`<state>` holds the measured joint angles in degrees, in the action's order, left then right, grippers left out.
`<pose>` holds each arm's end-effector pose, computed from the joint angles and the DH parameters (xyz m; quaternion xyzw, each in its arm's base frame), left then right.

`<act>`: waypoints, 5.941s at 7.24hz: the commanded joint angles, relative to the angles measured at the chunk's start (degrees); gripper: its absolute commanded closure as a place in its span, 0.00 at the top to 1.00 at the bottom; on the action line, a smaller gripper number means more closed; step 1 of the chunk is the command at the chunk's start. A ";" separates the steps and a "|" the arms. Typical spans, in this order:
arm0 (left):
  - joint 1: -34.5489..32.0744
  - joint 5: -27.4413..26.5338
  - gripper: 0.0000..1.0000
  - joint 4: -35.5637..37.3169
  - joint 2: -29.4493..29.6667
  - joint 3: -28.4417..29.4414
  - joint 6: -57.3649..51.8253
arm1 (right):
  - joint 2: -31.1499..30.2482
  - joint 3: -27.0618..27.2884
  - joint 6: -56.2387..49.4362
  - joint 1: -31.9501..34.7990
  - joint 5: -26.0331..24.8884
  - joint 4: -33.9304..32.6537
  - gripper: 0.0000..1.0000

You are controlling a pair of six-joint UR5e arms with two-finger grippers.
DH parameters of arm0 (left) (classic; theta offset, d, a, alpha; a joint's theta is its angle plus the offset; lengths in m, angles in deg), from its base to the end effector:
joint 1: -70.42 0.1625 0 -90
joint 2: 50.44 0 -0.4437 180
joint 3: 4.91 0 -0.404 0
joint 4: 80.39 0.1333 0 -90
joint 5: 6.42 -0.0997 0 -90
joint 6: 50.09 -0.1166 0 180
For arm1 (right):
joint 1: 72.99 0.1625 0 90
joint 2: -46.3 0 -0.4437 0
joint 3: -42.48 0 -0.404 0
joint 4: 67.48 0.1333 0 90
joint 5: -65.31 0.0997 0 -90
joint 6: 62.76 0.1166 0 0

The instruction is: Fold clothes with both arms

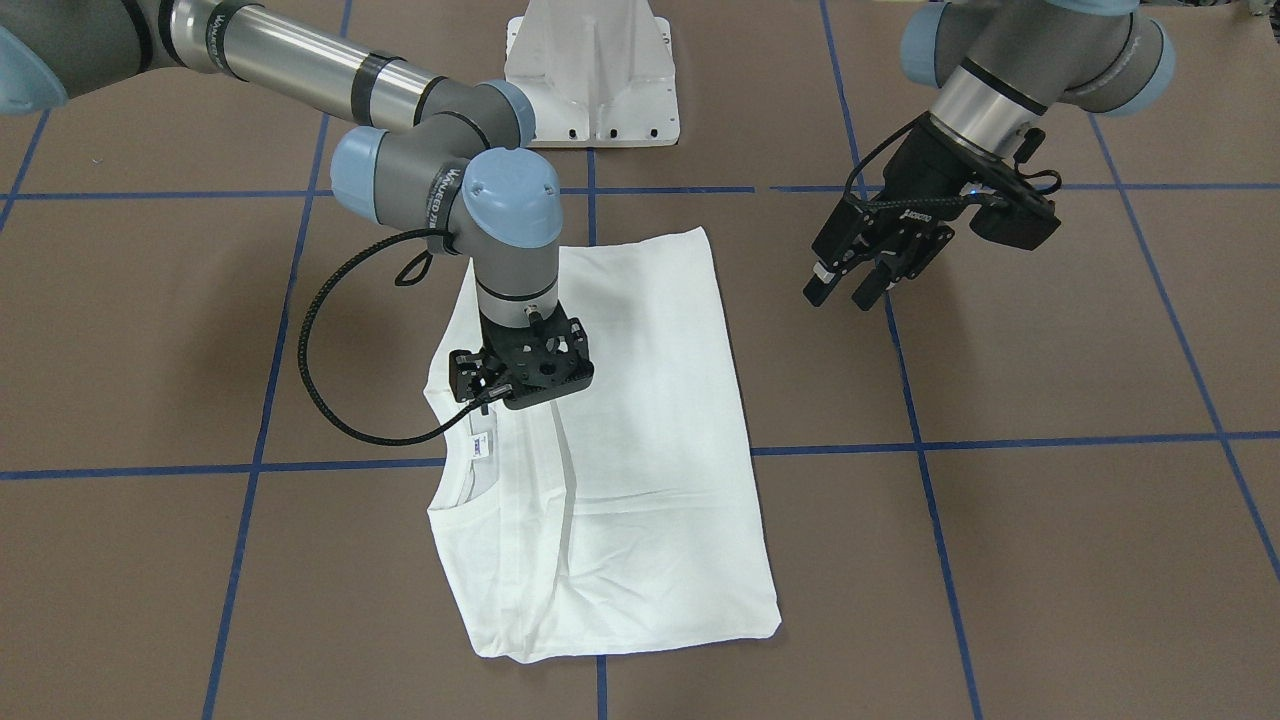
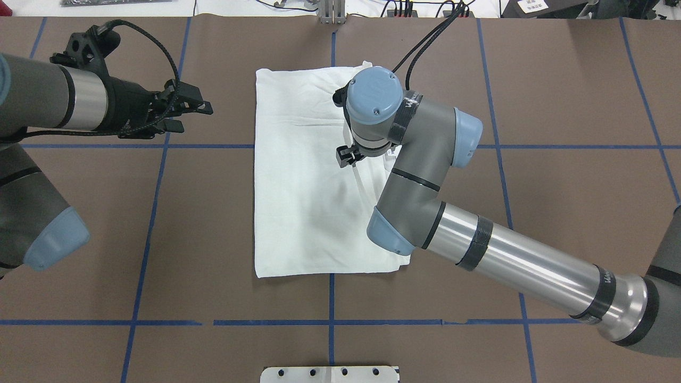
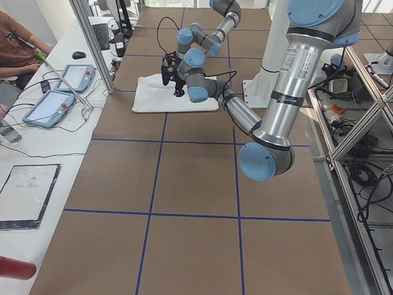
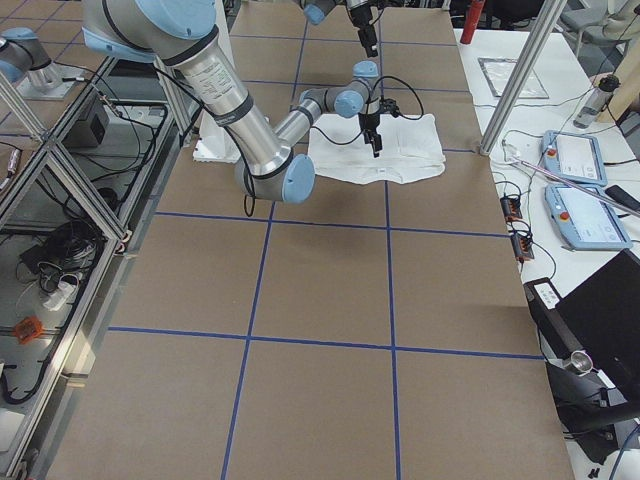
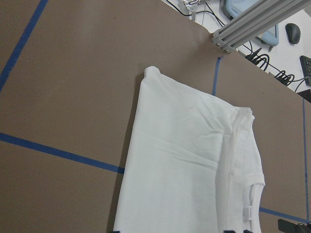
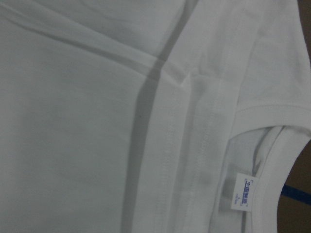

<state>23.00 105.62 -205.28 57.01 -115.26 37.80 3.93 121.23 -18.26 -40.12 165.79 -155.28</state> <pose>0.3300 -0.4914 0.2751 0.1039 0.5927 -0.2000 0.7732 -0.6132 -0.5297 0.2493 0.1410 -0.3095 -0.1334 0.9309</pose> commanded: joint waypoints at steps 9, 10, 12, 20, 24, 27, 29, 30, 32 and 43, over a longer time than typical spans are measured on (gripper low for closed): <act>0.04 0.12 0.79 0.09 -0.14 -1.71 0.00 | -11.16 10.97 -5.22 3.08 0.69 -2.79 1.00; 0.04 0.12 0.79 0.00 -0.14 -1.71 0.00 | -12.02 13.86 -1.12 3.00 1.21 -3.17 1.00; 0.04 0.12 0.79 0.00 -0.14 -1.80 0.00 | -15.89 21.50 21.57 -0.85 2.53 -2.65 1.00; 0.48 0.03 0.79 0.09 0.04 -1.80 0.00 | -22.83 28.22 79.52 -17.12 -9.42 -2.20 0.94; 0.57 -0.06 0.79 0.00 -0.05 -1.80 0.00 | -22.32 28.04 78.55 -16.52 -9.16 -2.20 0.73; 0.57 -0.06 0.79 0.00 -0.05 -1.80 0.00 | -22.23 27.34 76.71 -15.29 -9.33 -2.20 0.73; 0.57 -0.06 0.79 0.00 -0.05 -1.89 0.00 | -22.14 26.81 76.01 -15.20 -9.24 -2.20 0.72; 0.57 -0.06 0.79 0.00 -0.05 -1.89 0.00 | -21.88 26.81 76.09 -15.20 -9.16 -2.20 0.72; 0.57 -0.06 0.79 0.09 -0.05 -2.15 0.09 | -21.44 26.63 76.18 -15.37 -9.24 -2.20 0.72; 16.14 -6.60 0.79 0.00 0.21 -3.90 21.64 | -21.87 34.62 76.18 -17.64 -8.54 -8.79 0.00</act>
<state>31.85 103.09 -205.27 57.18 -118.21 51.69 -17.57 153.98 57.69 -56.43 157.44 -162.31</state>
